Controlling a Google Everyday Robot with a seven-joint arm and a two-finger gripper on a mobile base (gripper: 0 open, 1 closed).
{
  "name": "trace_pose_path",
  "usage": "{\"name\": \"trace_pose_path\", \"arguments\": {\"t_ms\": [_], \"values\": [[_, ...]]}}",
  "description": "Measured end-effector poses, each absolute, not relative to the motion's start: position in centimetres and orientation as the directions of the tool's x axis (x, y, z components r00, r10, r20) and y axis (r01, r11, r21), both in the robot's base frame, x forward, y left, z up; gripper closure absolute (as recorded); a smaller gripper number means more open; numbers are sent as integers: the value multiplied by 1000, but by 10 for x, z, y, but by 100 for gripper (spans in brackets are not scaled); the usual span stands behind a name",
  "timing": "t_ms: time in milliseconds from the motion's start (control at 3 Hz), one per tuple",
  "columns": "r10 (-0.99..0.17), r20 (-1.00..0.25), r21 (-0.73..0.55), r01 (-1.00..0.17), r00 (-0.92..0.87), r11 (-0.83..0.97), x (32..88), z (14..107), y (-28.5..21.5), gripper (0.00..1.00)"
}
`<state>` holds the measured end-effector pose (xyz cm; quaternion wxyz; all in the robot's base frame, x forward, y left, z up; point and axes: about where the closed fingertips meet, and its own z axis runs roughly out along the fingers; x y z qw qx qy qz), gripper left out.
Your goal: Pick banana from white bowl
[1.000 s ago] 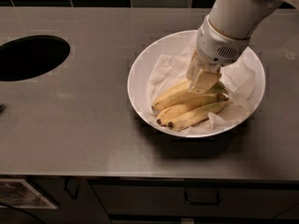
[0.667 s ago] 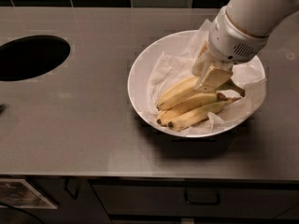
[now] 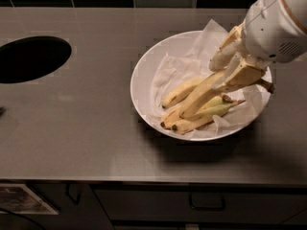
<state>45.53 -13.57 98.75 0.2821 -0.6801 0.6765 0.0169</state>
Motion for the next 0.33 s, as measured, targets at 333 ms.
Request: {"name": "trace_pose_path", "arguments": {"t_ms": [333], "values": [[-898, -417, -421, -905, 140, 54, 448, 1015, -132, 100]]}}
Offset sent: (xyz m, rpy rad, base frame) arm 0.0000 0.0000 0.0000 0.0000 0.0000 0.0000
